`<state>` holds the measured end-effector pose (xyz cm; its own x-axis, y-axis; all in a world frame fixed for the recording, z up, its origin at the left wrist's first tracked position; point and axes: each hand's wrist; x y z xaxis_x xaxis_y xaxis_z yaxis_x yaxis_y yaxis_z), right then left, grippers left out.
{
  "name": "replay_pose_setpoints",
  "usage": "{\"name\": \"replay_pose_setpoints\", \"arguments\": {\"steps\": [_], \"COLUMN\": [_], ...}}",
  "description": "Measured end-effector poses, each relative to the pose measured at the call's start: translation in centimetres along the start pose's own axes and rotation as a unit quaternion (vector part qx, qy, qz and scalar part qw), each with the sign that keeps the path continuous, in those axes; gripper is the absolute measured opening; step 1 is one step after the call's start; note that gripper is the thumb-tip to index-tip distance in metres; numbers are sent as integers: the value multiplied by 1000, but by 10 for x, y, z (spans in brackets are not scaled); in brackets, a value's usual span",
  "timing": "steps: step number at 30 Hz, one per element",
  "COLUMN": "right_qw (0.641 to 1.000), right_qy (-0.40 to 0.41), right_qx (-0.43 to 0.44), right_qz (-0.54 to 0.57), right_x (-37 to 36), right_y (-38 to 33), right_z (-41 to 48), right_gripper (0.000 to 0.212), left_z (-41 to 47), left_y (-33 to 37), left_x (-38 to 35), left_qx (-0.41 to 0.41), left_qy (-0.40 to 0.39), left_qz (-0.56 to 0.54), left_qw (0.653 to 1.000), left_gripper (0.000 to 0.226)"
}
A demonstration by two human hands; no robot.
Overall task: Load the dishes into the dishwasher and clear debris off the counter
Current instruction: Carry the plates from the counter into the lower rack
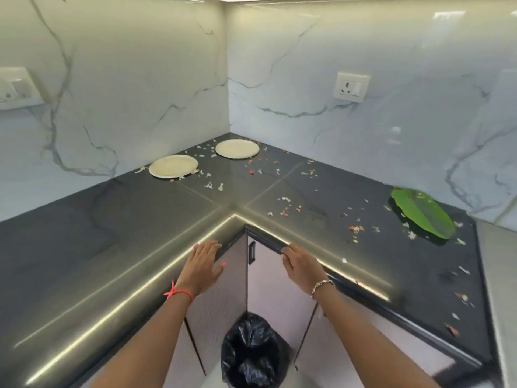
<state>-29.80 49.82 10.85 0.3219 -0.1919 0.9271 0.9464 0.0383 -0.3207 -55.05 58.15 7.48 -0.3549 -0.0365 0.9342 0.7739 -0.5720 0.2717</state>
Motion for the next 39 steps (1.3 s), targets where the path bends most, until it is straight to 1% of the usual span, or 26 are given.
{"name": "replay_pose_setpoints", "arguments": {"steps": [2, 5, 9, 13, 17, 20, 22, 24, 25, 27, 29, 31, 33, 35, 37, 39], "right_qw": [1000, 1000, 1000, 998, 992, 981, 965, 942, 917, 853, 785, 743, 726, 720, 718, 717], "right_qy": [2, 0, -16, -28, -65, -72, -55, -23, -11, -9, -38, -61, -70, -70, -74, -66], "right_qx": [5, 19, -4, -43, -89, -152, -205, -256, -293, -368, -424, -445, -449, -453, -464, -474], "right_qz": [-7, -6, 15, 38, 55, 96, 152, 217, 269, 370, 450, 497, 517, 521, 513, 507], "right_x": [0, -5, -23, -46, -63, -77, -87, -95, -95, -102, -110, -117, -123, -128, -135, -138], "right_y": [-1, -4, 0, 1, 2, 4, 6, 6, 4, 6, 11, 14, 17, 22, 31, 36], "right_z": [36, 88, 164, 245, 321, 380, 413, 444, 456, 487, 516, 541, 563, 581, 596, 608], "right_gripper": [33, 42, 27, 27, 29, 27, 26, 31, 31, 29, 20, 14, 18, 26, 39, 45], "left_z": [24, 52, 95, 149, 198, 231, 253, 272, 280, 298, 315, 327, 334, 335, 336, 337], "left_y": [-18, -47, -94, -145, -191, -231, -256, -276, -283, -299, -312, -321, -331, -338, -340, -336], "left_x": [3, 11, 18, 23, 28, 24, 24, 23, 23, 25, 28, 30, 27, 25, 24, 25], "left_qx": [19, 42, 103, 166, 233, 304, 374, 436, 458, 497, 535, 573, 601, 625, 640, 648], "left_qy": [15, 20, 25, 39, 68, 104, 137, 160, 168, 173, 186, 189, 190, 207, 218, 228], "left_qz": [5, 8, -23, -79, -149, -205, -231, -256, -270, -280, -287, -278, -274, -282, -274, -271], "left_qw": [1000, 999, 994, 982, 959, 924, 888, 848, 830, 803, 773, 748, 726, 698, 684, 674], "left_gripper": [48, 50, 46, 43, 42, 45, 47, 48, 45, 39, 43, 51, 54, 50, 42, 28]}}
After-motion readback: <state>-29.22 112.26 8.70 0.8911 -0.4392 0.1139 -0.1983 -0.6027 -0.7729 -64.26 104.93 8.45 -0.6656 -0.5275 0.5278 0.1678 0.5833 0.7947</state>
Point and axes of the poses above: each hand's wrist, its own z-axis towards the middle knuckle, its own x-axis out of the back of the hand, y = z × x, and after that the axes turned 4 degrees about -x, right-handed
